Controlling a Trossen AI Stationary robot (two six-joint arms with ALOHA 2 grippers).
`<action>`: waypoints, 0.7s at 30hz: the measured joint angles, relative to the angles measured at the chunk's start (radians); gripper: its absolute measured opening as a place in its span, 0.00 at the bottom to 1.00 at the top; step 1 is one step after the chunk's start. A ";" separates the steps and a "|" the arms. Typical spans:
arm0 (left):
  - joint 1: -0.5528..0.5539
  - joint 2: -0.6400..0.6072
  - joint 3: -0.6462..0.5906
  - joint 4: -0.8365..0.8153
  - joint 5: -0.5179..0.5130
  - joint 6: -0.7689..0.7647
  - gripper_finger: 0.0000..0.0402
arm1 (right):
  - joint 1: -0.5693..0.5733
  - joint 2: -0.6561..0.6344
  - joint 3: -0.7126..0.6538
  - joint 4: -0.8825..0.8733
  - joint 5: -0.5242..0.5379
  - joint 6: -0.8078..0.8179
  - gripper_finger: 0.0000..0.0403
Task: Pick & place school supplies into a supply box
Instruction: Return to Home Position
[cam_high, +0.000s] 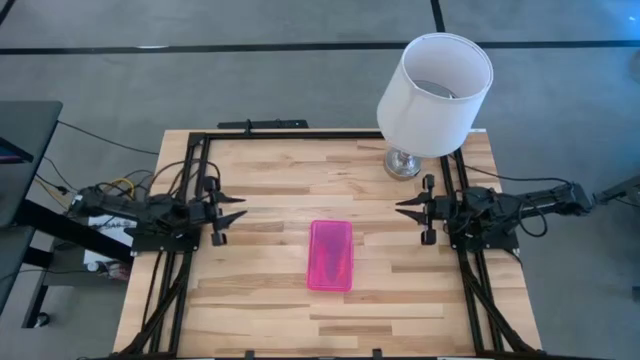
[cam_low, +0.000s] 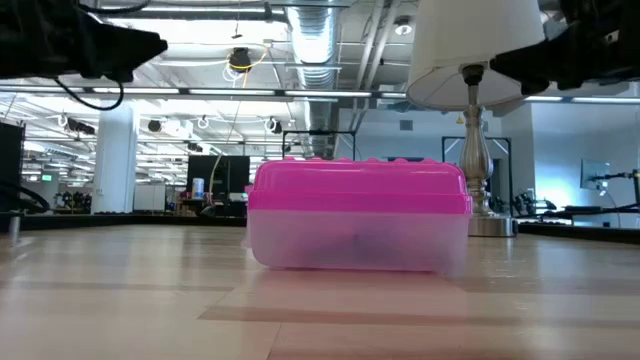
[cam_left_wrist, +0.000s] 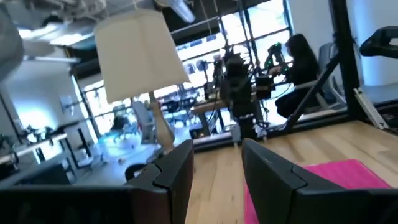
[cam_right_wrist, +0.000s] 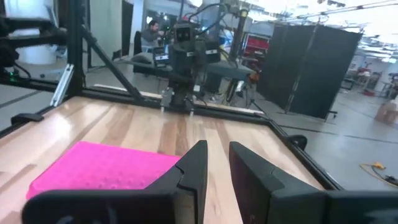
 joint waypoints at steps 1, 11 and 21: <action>0.019 -0.012 0.000 -0.003 0.023 0.008 0.33 | -0.006 -0.008 -0.012 0.013 -0.013 -0.001 0.16; 0.201 -0.024 -0.001 -0.114 0.184 -0.032 0.33 | -0.070 -0.055 -0.086 0.019 -0.061 0.024 0.16; 0.230 -0.024 -0.003 -0.209 0.186 -0.057 0.33 | -0.093 -0.065 -0.121 0.006 -0.098 0.006 0.16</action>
